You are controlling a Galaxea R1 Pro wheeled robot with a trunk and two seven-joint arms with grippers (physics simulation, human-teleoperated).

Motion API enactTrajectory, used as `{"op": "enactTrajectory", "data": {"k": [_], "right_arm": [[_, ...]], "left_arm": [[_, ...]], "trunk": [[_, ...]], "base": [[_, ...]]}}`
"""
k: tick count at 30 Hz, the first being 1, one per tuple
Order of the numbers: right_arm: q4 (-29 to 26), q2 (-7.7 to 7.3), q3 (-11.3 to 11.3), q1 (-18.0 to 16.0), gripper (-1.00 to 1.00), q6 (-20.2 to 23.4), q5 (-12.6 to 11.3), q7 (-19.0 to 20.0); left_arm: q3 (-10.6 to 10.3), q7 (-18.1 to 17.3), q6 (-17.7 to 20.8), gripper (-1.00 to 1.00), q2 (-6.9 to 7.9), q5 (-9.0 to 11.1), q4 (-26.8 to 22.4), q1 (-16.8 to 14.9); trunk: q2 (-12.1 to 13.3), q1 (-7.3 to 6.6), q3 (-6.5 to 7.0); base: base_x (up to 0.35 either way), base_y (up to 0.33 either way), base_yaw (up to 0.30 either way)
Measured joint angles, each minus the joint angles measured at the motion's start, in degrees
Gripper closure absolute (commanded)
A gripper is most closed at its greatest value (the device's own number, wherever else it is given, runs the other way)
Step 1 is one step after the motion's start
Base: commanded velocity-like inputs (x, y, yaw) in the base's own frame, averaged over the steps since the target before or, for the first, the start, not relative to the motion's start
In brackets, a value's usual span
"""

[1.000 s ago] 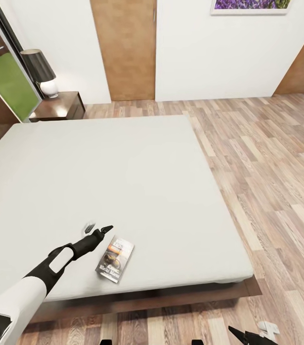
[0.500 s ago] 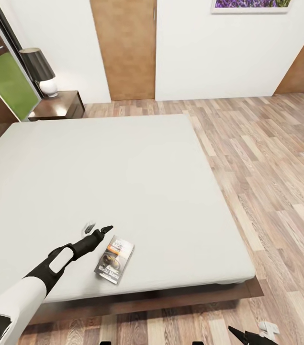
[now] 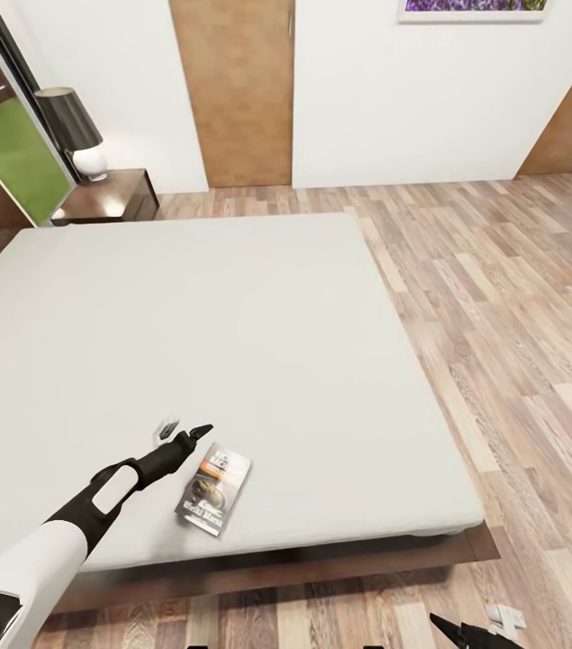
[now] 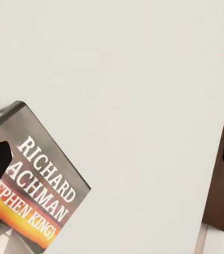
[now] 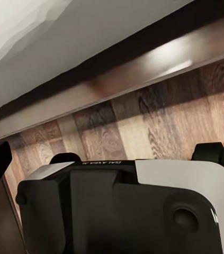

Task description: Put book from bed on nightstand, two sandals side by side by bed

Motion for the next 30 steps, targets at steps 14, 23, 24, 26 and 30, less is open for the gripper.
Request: {"op": "enactTrajectory", "data": {"k": [14,23,24,26,30], "right_arm": [[0.00,0.00,0.02,-0.03,-1.00,0.02,0.00,0.00],[0.00,0.00,0.03,-0.01,-1.00,0.00,0.00,-0.01],[0.00,0.00,0.03,-0.01,-1.00,0.00,0.00,-0.01],[0.00,0.00,0.03,0.00,-1.00,0.00,0.00,0.00],[0.00,0.00,0.03,-0.02,-1.00,0.00,0.00,0.00]], "left_arm": [[0.00,-0.01,0.00,-1.00,0.00,0.01,0.00,0.00],[0.00,-0.01,0.01,-1.00,0.00,0.01,0.00,0.00],[0.00,-0.01,0.01,-1.00,0.00,0.01,0.00,0.00],[0.00,-0.01,0.00,-1.00,0.00,0.01,0.00,0.00],[0.00,0.00,0.02,-1.00,0.00,0.01,0.00,0.00]], "trunk": [[-5.62,3.08,-2.52],[-9.23,5.05,-4.13],[-9.63,5.27,-4.31],[-10.44,5.71,-4.67],[-12.04,6.59,-5.39]], "base": [[0.000,0.000,0.000],[0.000,0.000,0.000],[0.000,0.000,0.000],[0.000,0.000,0.000],[0.000,0.000,0.000]]}}
